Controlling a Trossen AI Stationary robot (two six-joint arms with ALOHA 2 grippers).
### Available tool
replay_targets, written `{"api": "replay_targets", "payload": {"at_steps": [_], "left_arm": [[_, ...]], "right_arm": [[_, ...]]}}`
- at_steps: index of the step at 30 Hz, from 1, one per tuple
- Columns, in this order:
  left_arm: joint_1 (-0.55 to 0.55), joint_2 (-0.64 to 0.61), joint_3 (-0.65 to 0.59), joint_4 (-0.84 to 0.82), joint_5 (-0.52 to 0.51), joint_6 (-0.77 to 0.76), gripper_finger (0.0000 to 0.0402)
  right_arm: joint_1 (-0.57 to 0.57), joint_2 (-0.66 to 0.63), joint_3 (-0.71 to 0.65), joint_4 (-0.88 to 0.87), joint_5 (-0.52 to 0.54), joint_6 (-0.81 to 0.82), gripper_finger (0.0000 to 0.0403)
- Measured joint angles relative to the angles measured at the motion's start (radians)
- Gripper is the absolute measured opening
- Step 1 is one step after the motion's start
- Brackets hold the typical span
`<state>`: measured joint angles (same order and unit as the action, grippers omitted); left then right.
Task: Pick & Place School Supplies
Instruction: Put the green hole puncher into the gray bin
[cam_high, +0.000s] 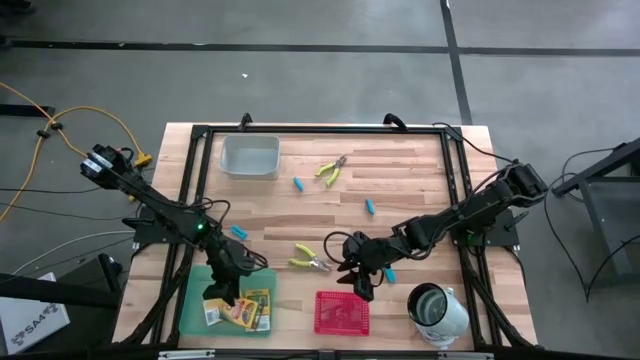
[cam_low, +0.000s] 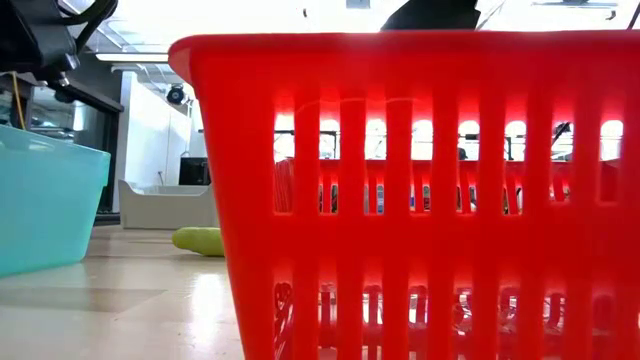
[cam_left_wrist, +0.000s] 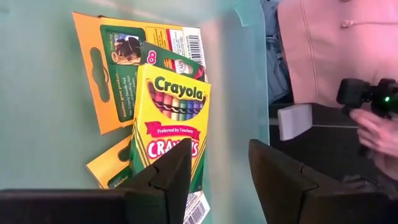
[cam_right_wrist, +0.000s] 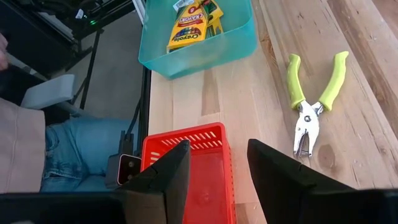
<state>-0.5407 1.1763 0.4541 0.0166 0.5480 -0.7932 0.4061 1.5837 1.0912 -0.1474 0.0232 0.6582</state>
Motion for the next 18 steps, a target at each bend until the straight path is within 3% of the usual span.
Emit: {"api": "replay_targets", "payload": {"at_steps": [11, 18], "left_arm": [[0.065, 0.0, 0.0, 0.012, -0.025, 0.219, 0.0154], [0.158, -0.006, 0.0, 0.123, 0.072, 0.351, 0.0147]], "right_arm": [[0.0, 0.0, 0.0, 0.0, 0.003, -0.006, 0.0153], [0.0, 0.0, 0.0, 0.001, 0.004, -0.007, 0.0153]]}}
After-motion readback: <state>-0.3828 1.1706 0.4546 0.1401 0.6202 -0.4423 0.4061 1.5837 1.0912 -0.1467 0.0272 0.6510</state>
